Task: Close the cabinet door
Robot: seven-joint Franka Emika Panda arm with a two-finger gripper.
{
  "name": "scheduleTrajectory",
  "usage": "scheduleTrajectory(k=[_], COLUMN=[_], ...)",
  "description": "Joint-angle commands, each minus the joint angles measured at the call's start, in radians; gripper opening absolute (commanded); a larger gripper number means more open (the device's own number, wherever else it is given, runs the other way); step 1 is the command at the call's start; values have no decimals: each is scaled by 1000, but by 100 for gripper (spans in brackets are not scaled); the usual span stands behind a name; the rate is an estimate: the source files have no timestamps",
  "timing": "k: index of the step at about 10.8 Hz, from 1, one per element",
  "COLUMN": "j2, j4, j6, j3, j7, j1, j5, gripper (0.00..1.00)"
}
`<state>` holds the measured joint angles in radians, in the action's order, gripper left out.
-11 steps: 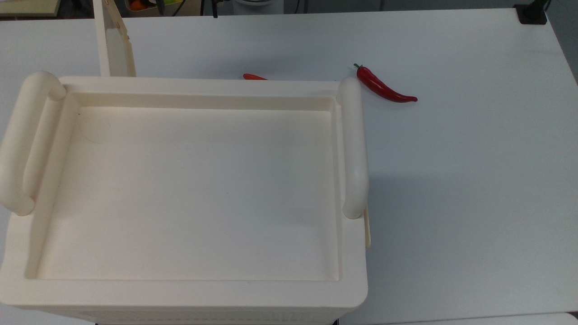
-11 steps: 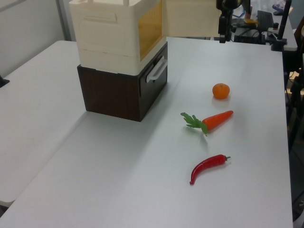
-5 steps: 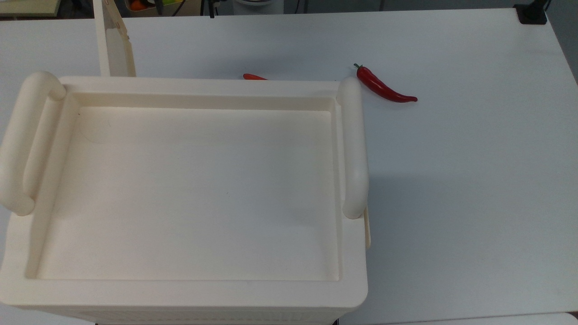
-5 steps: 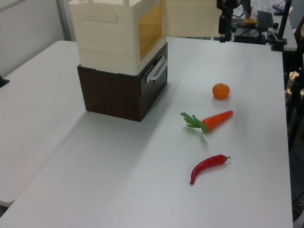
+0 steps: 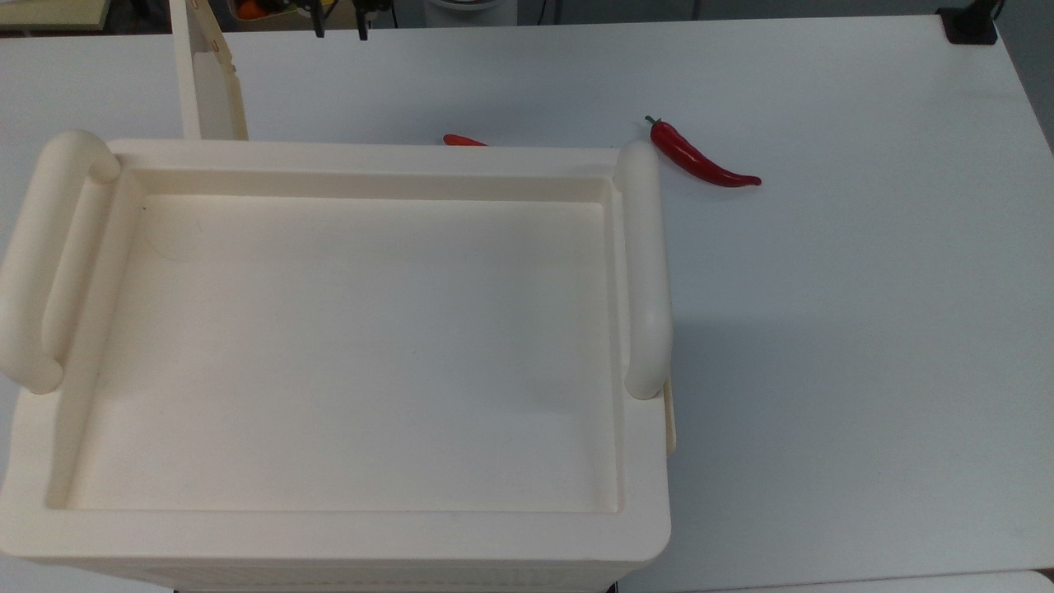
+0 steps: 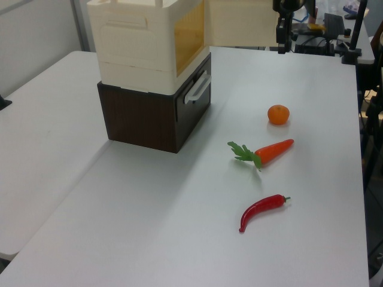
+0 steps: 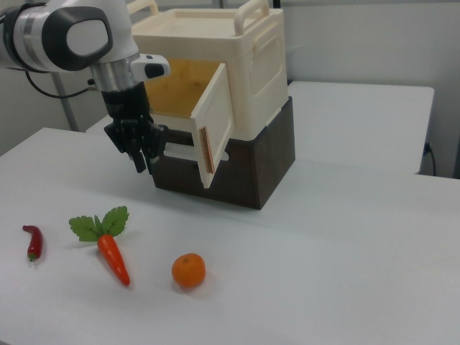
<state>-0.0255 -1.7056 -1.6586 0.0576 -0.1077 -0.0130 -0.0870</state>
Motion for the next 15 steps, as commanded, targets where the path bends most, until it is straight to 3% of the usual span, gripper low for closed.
scheduleTrajectory(k=[1, 4, 8, 13, 15], j2=[-14, -7, -2, 27, 56], j4=[-3, 102, 260, 264, 258], j6=[-1, 3, -41, -329, -351], j3=[7, 10, 53, 139, 165], j7=[-6, 26, 29, 59, 49], j1=[2, 4, 4, 34, 44], j5=[13, 15, 12, 35, 39], gripper=[0, 0, 0, 0, 0])
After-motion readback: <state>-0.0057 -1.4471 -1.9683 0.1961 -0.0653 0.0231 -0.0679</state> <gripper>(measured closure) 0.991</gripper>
